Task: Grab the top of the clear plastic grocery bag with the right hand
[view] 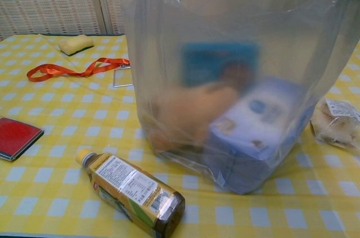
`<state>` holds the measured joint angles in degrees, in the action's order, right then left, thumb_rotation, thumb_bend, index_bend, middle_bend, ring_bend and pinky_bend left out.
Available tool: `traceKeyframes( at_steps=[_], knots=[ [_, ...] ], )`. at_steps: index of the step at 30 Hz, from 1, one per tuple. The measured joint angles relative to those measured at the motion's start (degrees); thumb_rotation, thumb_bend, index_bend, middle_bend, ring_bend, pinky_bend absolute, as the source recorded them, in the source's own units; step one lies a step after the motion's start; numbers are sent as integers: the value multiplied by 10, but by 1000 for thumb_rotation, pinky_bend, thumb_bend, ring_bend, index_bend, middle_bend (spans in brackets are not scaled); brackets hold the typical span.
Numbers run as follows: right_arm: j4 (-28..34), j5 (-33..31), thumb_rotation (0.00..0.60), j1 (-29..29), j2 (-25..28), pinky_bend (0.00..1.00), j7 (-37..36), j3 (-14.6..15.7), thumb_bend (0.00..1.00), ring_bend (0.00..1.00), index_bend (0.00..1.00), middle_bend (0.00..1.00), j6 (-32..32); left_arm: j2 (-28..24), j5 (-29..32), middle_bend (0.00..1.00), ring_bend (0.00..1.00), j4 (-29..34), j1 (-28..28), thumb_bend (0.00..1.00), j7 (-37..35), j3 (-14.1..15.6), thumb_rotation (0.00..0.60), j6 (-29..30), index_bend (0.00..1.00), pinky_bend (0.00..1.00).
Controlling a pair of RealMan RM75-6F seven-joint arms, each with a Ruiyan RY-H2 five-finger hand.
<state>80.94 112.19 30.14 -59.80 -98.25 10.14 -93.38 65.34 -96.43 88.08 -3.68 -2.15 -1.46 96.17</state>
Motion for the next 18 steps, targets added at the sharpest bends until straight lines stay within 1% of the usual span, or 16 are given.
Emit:
traceKeyframes(
  at_steps=[8, 18],
  knots=[
    [-6, -9, 600, 21, -4, 0, -23, 0, 0, 0, 0, 0, 11, -1, 0, 0, 0, 0, 1, 273, -2, 0, 600, 1, 0, 0],
    [25, -12, 600, 59, 9, 0, -33, 0, 0, 0, 0, 0, 47, -2, -1, 0, 0, -1, 1, 274, -4, 0, 600, 1, 0, 0]
  ],
)
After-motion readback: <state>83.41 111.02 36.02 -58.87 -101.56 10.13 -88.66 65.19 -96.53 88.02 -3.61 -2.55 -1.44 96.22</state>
